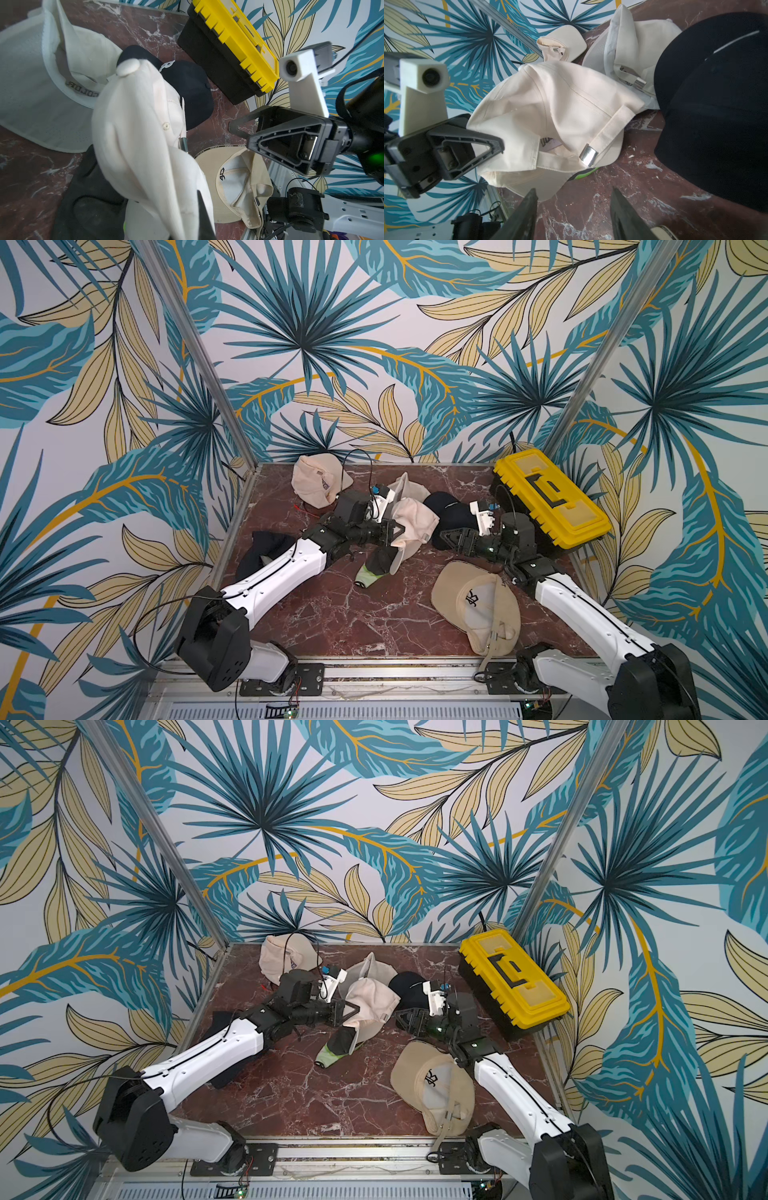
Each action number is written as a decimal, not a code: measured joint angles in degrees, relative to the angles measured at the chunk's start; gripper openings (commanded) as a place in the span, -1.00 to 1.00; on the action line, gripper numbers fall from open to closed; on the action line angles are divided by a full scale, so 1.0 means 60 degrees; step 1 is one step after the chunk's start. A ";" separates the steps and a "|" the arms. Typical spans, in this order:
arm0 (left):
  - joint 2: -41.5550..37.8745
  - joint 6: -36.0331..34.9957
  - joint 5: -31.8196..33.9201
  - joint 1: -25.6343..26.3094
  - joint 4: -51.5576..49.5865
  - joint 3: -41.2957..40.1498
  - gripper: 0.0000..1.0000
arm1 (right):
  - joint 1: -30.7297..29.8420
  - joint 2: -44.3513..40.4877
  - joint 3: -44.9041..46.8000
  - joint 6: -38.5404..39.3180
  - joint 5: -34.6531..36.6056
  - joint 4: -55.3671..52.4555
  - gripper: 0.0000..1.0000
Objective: Open the adjustable buckle of the baseball cap
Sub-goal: Pick up the baseball cap from the center of the board, then open the adjustable buckle on the baseball cap.
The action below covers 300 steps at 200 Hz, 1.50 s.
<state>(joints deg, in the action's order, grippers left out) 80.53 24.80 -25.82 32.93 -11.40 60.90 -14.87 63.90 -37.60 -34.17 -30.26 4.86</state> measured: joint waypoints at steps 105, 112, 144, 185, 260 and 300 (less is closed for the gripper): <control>-0.0521 -0.0353 -0.0280 0.0000 0.0051 0.0000 -1.00 | -0.0004 0.0714 0.0841 -0.4390 0.0211 0.3144 0.15; -0.0579 -0.0386 -0.0361 0.0000 0.0076 0.0000 -1.00 | -0.0015 0.0914 0.0845 -0.4539 0.0168 0.3377 0.15; -0.0678 -0.0412 -0.0729 0.0000 0.0186 0.0000 -1.00 | -0.0102 0.1461 0.0860 -0.4954 -0.0004 0.4095 0.19; -0.0670 -0.0415 -0.1104 0.0000 0.0200 0.0004 -1.00 | -0.0197 0.1657 0.0922 -0.5271 -0.0127 0.4896 0.31; -0.0546 -0.0568 -0.1366 0.0000 0.0237 0.0124 -0.88 | -0.0237 0.1508 0.0936 -0.4823 -0.0331 0.5461 -0.62; -0.0506 -0.1071 -0.0820 -0.0004 0.0280 0.0127 0.11 | -0.0237 0.0918 0.0186 -0.3687 -0.0474 0.4306 -1.00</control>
<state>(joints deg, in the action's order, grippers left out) 77.49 18.37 -30.74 32.91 -9.72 61.67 -16.29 69.41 -36.49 -56.29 -33.10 30.70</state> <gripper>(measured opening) 0.455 0.047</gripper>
